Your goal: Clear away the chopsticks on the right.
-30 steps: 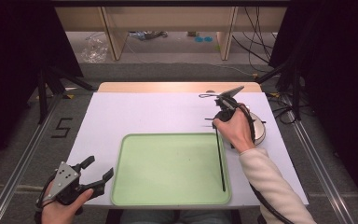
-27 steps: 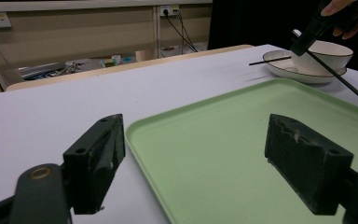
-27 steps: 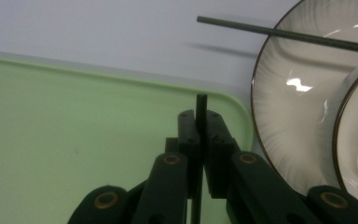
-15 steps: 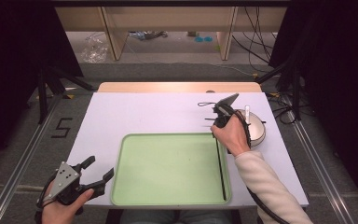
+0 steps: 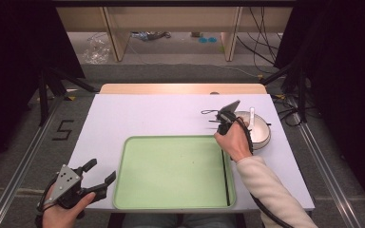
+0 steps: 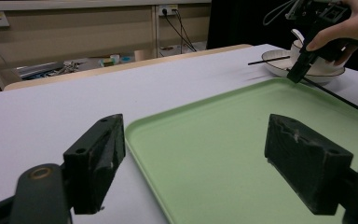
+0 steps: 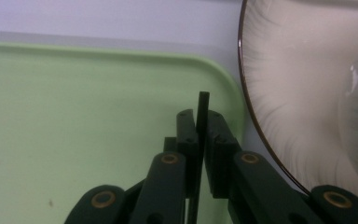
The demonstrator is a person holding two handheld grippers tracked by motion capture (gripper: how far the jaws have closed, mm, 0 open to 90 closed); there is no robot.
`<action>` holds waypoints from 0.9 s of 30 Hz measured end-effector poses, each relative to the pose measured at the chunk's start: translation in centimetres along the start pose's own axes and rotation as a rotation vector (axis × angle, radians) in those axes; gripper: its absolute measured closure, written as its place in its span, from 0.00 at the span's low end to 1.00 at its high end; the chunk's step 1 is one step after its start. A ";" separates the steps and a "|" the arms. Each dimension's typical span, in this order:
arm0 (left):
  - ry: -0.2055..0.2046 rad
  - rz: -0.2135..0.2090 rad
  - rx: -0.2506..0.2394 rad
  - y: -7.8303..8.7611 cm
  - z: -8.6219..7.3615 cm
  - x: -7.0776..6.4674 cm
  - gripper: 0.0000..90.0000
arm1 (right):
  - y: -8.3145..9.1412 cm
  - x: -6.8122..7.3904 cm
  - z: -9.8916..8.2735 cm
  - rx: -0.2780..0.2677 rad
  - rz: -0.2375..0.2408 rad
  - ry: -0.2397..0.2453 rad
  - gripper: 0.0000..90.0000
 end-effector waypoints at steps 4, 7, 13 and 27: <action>0.000 0.001 -0.001 0.0 0.0 0.0 0.22 | -0.5 0.4 -0.2 0.001 -0.052 0.017 0.95; 0.000 0.000 -0.001 0.0 0.0 0.0 0.22 | -0.7 0.4 -0.3 0.004 -0.062 0.035 0.95; 0.000 -0.001 0.001 0.0 0.0 0.0 0.22 | -1.4 0.5 -0.6 0.024 -0.082 0.050 0.94; 0.000 -0.003 0.002 0.0 0.0 0.0 0.22 | -0.2 0.8 -0.5 -0.026 -0.088 0.156 0.85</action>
Point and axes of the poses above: each handheld gripper's, and its own axes: y roughly backward along the jaws, z roughly out of its top, x roughly to its left, the point moved 4 cm from there along -y, roughly forward along the jaws, and after that the axes turned 1 degree about x, right-handed, at the moved point
